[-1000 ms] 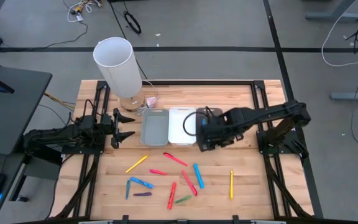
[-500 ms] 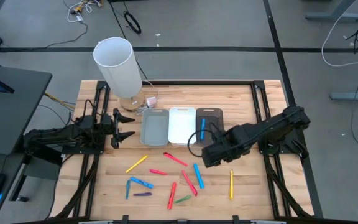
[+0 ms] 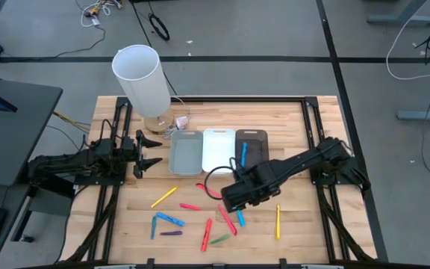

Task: Pick & Place Markers
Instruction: Put the right blue marker pen into the black bin

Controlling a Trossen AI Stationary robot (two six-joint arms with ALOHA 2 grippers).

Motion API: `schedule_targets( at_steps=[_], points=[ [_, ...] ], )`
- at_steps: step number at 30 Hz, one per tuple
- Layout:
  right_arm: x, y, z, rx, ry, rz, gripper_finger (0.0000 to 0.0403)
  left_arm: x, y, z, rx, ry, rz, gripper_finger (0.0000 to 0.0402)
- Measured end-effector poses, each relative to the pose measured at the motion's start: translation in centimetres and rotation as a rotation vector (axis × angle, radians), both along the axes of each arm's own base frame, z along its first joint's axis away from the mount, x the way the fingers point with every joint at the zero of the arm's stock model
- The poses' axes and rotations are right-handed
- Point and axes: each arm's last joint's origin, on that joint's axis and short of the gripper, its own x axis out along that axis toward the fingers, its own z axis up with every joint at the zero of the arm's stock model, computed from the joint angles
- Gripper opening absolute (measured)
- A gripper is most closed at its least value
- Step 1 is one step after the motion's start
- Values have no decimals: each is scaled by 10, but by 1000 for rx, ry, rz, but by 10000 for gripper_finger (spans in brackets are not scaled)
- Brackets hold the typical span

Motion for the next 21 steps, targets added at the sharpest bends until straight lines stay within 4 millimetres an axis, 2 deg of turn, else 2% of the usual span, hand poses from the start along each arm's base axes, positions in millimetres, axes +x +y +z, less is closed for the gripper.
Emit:
schedule_targets(
  at_steps=[6, 21],
  points=[
    [14, 10, -7, 4, 8, 9, 221, 0, 0, 0, 0, 0, 0, 303],
    [15, 24, -42, -8, 51, -12, 221, 0, 0, 0, 0, 0, 0, 303]
  ],
)
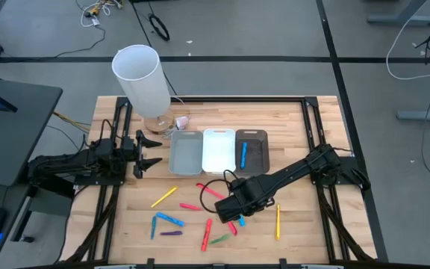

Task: Pick & Place Markers
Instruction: Put the right blue marker pen into the black bin

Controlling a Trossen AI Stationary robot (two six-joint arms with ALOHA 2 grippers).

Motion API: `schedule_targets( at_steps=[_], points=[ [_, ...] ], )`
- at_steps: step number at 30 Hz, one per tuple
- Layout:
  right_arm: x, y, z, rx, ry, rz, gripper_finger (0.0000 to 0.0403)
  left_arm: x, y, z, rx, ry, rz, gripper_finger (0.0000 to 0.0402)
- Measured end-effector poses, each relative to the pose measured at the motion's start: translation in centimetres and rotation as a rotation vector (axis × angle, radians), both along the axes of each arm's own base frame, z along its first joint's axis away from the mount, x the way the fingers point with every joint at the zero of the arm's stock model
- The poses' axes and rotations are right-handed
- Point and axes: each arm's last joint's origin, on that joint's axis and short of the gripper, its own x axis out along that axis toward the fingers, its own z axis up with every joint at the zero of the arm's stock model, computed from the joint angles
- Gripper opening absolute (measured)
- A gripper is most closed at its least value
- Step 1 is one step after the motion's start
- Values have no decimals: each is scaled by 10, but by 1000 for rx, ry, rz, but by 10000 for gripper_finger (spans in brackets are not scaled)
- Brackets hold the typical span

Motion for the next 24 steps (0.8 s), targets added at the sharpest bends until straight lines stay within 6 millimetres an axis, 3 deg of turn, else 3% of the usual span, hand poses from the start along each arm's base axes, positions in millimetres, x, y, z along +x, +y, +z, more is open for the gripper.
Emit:
schedule_targets(
  at_steps=[10, 24],
  points=[
    [6, 3, -25, -16, 32, 1, 221, 0, 0, 0, 0, 0, 0, 303],
    [25, 11, -76, -56, 76, 52, 221, 0, 0, 0, 0, 0, 0, 303]
  ],
)
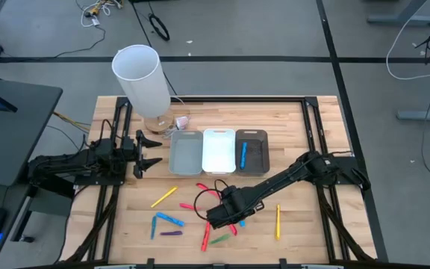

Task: Pick & Place Markers
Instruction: Put the right blue marker pen into the black bin

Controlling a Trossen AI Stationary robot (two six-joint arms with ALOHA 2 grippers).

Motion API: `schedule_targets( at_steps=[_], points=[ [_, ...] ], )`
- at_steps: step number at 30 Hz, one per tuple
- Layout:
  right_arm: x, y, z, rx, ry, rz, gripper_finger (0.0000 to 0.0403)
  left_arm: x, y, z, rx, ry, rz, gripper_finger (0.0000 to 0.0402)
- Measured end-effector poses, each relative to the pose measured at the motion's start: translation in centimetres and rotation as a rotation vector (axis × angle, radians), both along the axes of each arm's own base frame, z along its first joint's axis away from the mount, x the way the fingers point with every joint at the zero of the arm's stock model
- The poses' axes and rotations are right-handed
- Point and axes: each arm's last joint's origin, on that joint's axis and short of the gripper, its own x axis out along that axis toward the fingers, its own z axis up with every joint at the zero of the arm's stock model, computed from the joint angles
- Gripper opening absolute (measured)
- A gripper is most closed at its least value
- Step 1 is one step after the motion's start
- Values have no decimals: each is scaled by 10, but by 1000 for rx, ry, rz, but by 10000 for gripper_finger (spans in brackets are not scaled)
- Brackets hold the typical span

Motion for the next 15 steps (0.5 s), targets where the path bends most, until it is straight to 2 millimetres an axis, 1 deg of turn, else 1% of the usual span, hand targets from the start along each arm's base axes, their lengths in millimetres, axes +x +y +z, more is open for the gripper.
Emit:
schedule_targets(
  at_steps=[4, 15],
  points=[
    [-2, -1, -18, -5, 12, -2, 221, 0, 0, 0, 0, 1, 0, 303],
    [-2, -7, -44, 9, -8, 0, 221, 0, 0, 0, 0, 1, 0, 303]
  ],
)
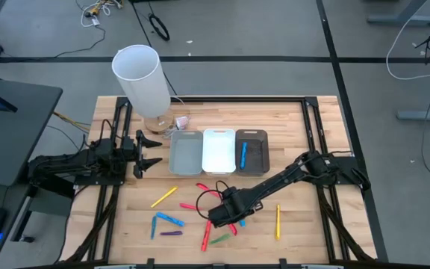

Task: Pick & Place Markers
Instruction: Put the right blue marker pen into the black bin

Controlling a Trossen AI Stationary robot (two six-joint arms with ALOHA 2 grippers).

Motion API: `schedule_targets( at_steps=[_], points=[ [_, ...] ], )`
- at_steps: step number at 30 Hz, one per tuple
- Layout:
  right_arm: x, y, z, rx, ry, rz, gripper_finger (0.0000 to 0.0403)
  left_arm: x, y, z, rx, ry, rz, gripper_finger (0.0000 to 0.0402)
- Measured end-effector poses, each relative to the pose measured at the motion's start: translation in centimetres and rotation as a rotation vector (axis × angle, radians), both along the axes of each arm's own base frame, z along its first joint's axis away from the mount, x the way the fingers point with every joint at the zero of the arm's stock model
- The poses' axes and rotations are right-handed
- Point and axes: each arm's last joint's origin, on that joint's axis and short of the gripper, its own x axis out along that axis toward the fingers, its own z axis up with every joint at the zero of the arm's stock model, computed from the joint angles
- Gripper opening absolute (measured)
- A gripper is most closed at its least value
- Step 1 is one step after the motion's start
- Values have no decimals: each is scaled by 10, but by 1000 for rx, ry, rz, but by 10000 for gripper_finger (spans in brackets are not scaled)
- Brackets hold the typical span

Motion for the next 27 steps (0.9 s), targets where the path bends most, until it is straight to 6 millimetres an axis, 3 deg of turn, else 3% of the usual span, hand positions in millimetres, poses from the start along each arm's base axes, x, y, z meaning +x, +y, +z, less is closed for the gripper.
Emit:
schedule_targets(
  at_steps=[12, 18, 27],
  points=[
    [0, -7, -21, 42, -13, 39, 221, 0, 0, 0, 0, 0, 0, 303],
    [1, -7, -22, 55, -22, 45, 215, 0, 0, 0, 0, -1, 0, 303],
    [1, -7, -22, 69, -20, 47, 112, 0, 0, 0, 0, 0, 0, 303]
  ],
)
